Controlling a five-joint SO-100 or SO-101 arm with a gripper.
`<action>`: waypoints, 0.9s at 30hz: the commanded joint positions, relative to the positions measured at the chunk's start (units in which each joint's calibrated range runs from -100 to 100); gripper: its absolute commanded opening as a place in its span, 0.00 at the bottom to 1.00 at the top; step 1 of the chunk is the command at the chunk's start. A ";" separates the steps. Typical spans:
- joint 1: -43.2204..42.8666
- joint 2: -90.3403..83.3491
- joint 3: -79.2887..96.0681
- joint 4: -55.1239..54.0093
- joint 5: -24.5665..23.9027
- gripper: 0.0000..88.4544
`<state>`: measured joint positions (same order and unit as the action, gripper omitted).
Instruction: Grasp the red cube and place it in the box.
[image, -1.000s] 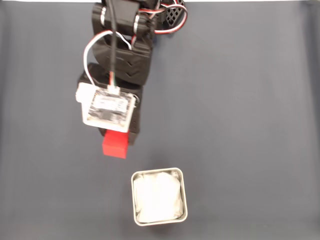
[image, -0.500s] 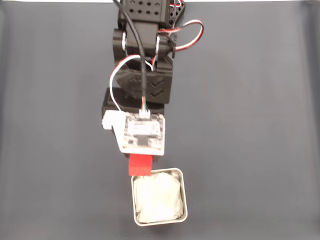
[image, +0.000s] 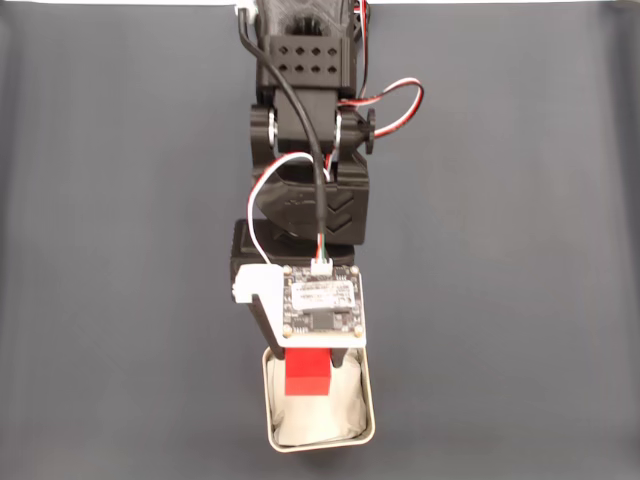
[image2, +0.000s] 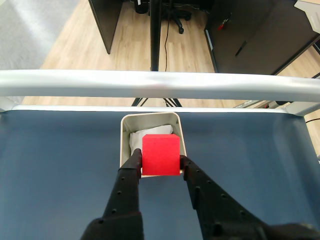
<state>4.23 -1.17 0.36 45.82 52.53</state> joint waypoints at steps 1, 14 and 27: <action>-1.03 -0.13 -3.01 -1.89 -0.39 0.05; -1.60 4.81 -5.74 -4.43 -0.78 0.05; -1.60 6.03 -5.84 -5.91 -1.17 0.05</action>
<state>3.19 5.86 -2.35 40.97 52.33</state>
